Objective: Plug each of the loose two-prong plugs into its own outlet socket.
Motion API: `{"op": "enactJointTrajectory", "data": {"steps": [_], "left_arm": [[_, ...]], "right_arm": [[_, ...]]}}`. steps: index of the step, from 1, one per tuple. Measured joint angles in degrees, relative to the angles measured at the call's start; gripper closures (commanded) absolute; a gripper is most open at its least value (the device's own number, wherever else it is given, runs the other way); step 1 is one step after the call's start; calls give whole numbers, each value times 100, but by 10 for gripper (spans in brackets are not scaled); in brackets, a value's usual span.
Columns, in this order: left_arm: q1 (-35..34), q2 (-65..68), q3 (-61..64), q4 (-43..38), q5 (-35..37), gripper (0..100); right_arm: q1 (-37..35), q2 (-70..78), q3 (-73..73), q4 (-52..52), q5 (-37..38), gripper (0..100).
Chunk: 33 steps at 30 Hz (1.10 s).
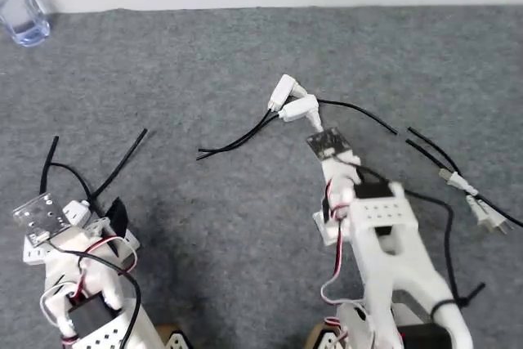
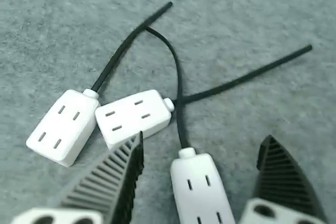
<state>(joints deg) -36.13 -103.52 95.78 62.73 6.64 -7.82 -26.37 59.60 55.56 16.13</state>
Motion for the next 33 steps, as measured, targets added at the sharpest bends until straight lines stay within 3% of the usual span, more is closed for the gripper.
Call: {"op": "enactJointTrajectory", "data": {"steps": [13,16,24,28,33], "left_arm": [[-79,0,-141,264,-1354,672],[-255,0,-826,167,-1811,673],[-334,-9,-4000,141,-2145,673],[-334,-9,-5371,141,-2057,673],[-325,870,-6084,141,-1600,673]], "right_arm": [[0,-141,651,-774,-44,608],[0,-141,651,-800,-44,608],[0,-141,651,-870,-44,608],[0,-141,651,-879,-44,608],[-9,-141,651,-879,-44,608]]}}
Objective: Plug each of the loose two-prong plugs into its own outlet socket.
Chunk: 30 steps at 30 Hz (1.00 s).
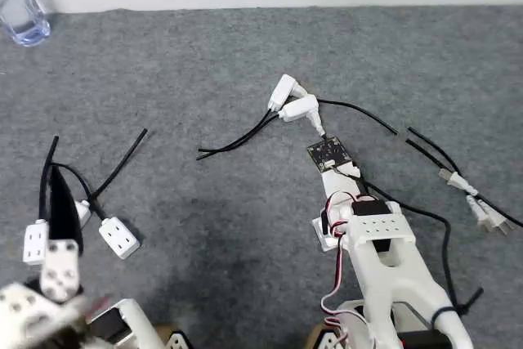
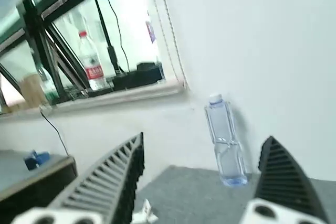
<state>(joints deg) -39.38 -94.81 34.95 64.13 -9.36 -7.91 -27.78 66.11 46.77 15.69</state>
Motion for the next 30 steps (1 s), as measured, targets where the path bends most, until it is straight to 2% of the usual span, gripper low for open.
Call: {"op": "enactJointTrajectory", "data": {"steps": [3,5,11,19,24,30], "left_arm": [[0,1116,-396,132,44,673],[35,1987,-774,475,-185,673],[862,4343,-1433,1626,-1960,673],[642,6857,-1433,1723,-3745,673],[431,8167,-1468,1662,-3930,673],[695,8484,-1231,1881,-3930,673]], "right_arm": [[-70,0,0,0,0,608],[-53,0,0,0,0,608],[-62,0,0,0,0,608],[-62,0,0,0,0,608],[-62,0,0,0,0,608],[-62,0,0,0,0,608]]}}
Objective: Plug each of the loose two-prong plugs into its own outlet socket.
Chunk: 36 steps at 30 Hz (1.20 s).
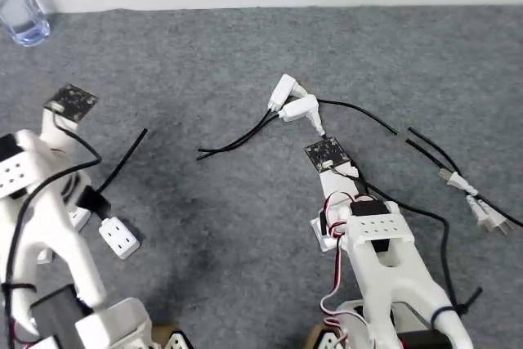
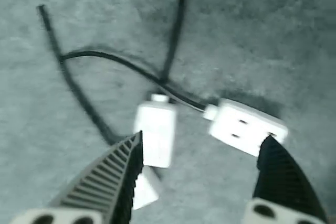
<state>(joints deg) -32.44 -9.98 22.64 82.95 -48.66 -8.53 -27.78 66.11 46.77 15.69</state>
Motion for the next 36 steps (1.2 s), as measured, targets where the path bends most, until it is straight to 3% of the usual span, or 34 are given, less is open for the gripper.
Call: {"op": "enactJointTrajectory", "data": {"steps": [3,5,9,12,22,29,32,36], "left_arm": [[281,0,448,53,-105,673],[484,-18,686,35,-563,673],[712,-202,870,545,-2549,673],[598,-273,571,1204,-4114,673],[-360,466,-352,1380,-6286,673],[-1011,941,-352,1415,-8721,686],[-756,941,-431,1424,-9354,730],[149,976,-545,1424,-9459,750]], "right_arm": [[0,0,0,0,0,608],[0,0,0,0,0,608],[0,0,0,0,0,608],[0,0,0,0,0,608],[0,0,0,0,26,608],[0,0,0,0,123,608],[0,0,0,0,123,608],[0,0,0,0,123,608]]}}
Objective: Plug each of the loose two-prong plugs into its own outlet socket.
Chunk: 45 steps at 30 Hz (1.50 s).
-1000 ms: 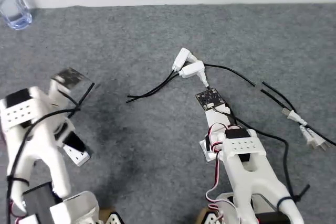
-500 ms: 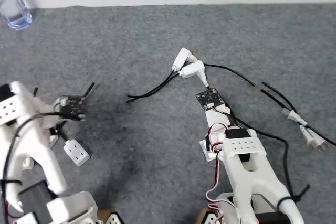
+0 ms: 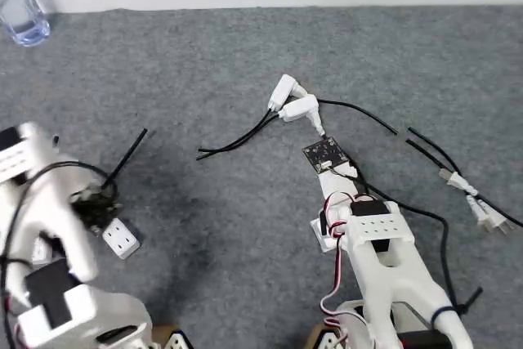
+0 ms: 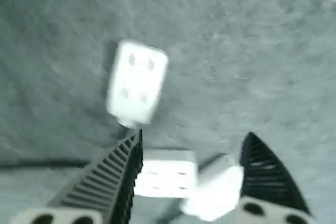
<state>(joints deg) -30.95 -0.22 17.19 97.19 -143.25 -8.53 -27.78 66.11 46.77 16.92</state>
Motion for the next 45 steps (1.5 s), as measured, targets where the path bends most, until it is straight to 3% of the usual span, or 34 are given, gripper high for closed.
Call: {"op": "enactJointTrajectory", "data": {"steps": [5,14,29,40,45], "left_arm": [[624,26,0,-9,0,750],[422,26,1002,-923,-862,750],[774,35,1881,-2198,-941,755],[897,281,1899,-2286,-941,973],[897,281,1899,-2268,-941,987]], "right_arm": [[0,0,0,0,0,608],[0,0,0,0,0,608],[0,0,0,0,0,608],[0,0,0,0,0,608],[0,0,0,0,0,608]]}}
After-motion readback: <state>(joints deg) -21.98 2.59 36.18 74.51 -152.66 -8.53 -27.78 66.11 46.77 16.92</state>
